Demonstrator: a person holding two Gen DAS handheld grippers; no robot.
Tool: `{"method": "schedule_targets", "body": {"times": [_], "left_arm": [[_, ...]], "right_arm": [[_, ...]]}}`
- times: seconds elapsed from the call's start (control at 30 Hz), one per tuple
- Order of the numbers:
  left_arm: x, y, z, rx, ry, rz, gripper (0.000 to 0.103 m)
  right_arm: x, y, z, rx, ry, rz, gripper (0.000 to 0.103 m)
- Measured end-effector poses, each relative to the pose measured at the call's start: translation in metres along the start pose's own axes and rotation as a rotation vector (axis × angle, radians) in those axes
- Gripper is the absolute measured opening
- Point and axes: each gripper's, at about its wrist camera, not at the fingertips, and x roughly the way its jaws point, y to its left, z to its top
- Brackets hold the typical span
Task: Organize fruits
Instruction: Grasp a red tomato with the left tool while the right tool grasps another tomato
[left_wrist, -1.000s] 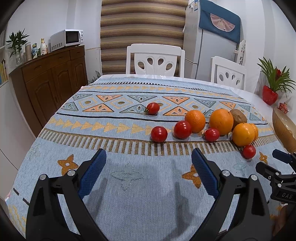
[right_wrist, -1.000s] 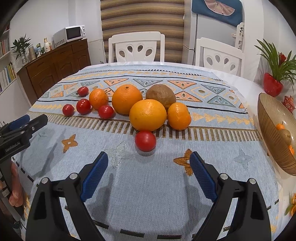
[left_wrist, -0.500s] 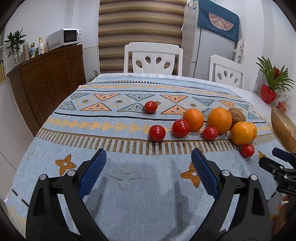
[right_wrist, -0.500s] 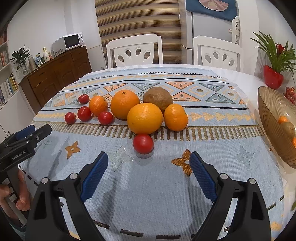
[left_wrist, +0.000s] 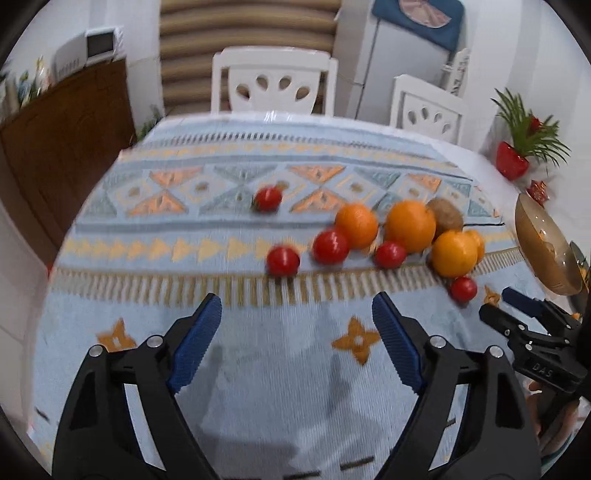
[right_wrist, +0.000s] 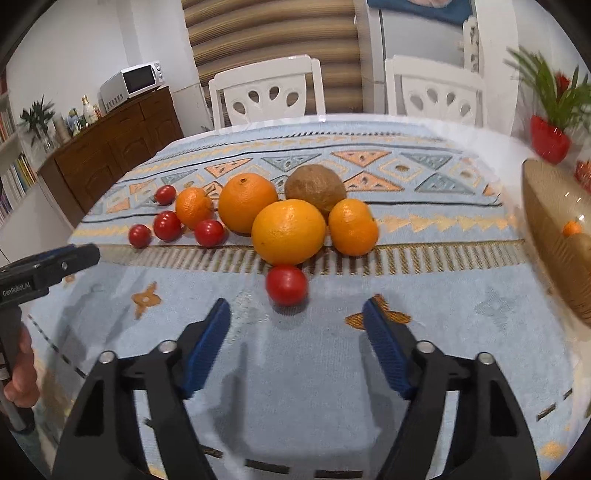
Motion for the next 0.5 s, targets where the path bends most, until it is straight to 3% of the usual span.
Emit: {"method": "schedule_targets", "body": {"times": [0.07, 0.13, 0.3, 0.47, 0.5], "left_arm": [[0.005, -0.002, 0.007, 0.035, -0.013, 0.014, 0.083], [0.018, 0.002, 0.013, 0.040, -0.004, -0.023, 0.082], [0.062, 0.007, 0.016, 0.050, 0.071, -0.047, 0.070], [0.081, 0.011, 0.015, 0.018, 0.080, -0.044, 0.064], [0.081, 0.009, 0.015, 0.021, 0.070, -0.038, 0.058]], "right_arm": [[0.004, 0.003, 0.005, 0.006, 0.016, 0.005, 0.068], [0.010, 0.012, 0.008, -0.022, 0.023, -0.014, 0.064], [0.032, 0.019, 0.009, -0.051, 0.062, -0.064, 0.058], [0.038, 0.018, 0.009, -0.053, 0.074, -0.069, 0.052], [0.041, 0.018, 0.008, -0.054, 0.085, -0.072, 0.049]]}}
